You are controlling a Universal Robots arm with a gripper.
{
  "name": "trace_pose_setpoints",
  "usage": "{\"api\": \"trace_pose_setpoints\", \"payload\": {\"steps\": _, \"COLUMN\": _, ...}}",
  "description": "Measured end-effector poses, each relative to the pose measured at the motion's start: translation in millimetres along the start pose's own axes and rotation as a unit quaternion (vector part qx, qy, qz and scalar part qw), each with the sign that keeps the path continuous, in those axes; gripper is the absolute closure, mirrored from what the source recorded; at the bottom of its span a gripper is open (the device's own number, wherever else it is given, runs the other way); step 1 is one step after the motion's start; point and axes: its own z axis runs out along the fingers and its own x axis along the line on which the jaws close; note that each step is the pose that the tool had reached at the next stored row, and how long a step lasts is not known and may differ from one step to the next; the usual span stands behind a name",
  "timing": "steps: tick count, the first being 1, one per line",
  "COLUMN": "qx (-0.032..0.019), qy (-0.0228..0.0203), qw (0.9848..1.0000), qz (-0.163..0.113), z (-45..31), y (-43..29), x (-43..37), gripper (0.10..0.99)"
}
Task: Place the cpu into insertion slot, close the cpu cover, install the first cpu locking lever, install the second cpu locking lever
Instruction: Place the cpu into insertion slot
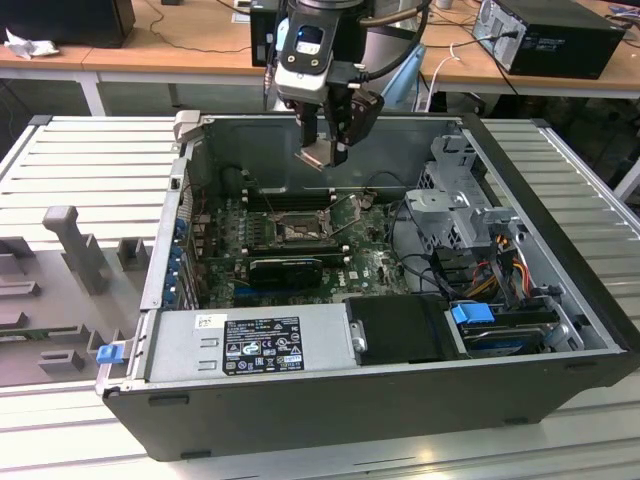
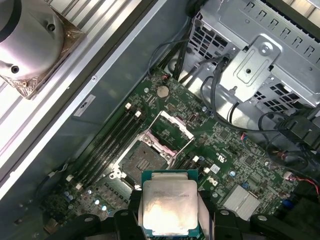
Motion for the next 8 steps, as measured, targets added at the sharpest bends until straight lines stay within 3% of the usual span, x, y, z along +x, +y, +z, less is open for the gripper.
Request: {"api": "trace_pose_setpoints", "payload": {"steps": 8, "qx": -0.0001, "qy": -0.0005, "qw": 1.0, "qz": 0.005, "z": 1.1, "y": -0.1, "x": 0.0, "gripper": 0.561}}
